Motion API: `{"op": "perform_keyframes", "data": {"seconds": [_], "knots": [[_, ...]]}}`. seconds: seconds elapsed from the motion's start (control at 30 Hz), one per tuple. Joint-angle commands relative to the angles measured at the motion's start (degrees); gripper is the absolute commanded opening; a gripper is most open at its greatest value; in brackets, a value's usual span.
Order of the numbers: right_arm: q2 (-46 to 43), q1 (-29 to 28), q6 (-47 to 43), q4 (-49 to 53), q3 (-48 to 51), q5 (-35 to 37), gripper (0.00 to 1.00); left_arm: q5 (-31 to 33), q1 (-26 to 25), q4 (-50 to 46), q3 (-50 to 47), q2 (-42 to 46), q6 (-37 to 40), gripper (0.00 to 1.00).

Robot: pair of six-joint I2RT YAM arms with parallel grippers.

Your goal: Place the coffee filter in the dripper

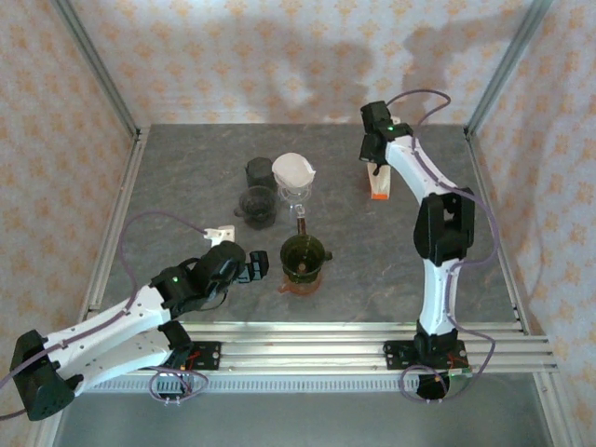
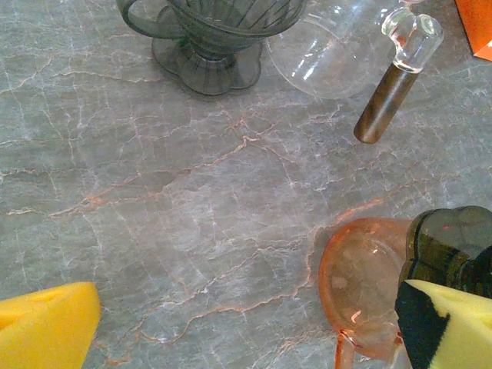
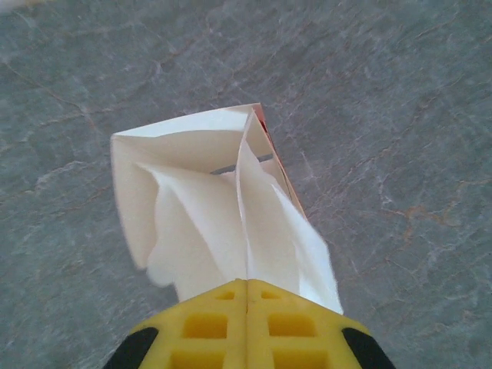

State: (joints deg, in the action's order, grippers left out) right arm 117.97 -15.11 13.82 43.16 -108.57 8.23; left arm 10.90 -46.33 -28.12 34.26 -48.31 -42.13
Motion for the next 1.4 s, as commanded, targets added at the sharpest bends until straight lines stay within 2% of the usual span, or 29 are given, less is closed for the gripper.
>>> {"op": "perform_keyframes", "data": {"seconds": [0.0,0.2,0.37,0.5,0.63,0.83,0.93,1.1,1.37], "knots": [[-8.60,-1.32,-0.19,-0.44,3.82,4.20,0.00,0.03,0.50,1.48,-0.69,-0.19,0.27,1.00],[-22.95,-2.84,0.88,-2.86,15.97,6.29,0.00,-0.49,0.52,1.03,-0.29,0.31,0.65,1.00],[-36.86,-6.46,1.89,-2.63,25.26,-0.06,0.00,-1.20,0.63,0.44,0.58,0.19,1.26,1.00],[-46.23,-13.32,1.85,1.75,29.53,-5.50,0.00,-1.39,0.70,-0.42,1.59,0.06,1.79,1.00],[-51.95,-21.53,2.75,8.07,29.04,-11.23,0.00,-1.56,0.66,-1.30,2.42,0.15,2.23,1.00],[-53.09,-34.27,6.93,17.65,26.16,-13.92,0.00,-1.83,0.63,-1.79,2.83,0.58,2.32,1.00],[-52.96,-38.46,9.66,19.14,25.31,-14.36,0.00,-2.10,0.69,-1.14,2.45,0.55,1.96,1.00],[-50.43,-41.29,12.45,21.34,22.91,-16.62,0.00,-3.03,0.66,-0.78,2.92,0.15,2.22,1.00],[-40.33,-41.97,13.46,26.97,15.16,-16.28,0.00,-4.21,0.71,-0.93,3.25,0.33,2.86,1.00]]}}
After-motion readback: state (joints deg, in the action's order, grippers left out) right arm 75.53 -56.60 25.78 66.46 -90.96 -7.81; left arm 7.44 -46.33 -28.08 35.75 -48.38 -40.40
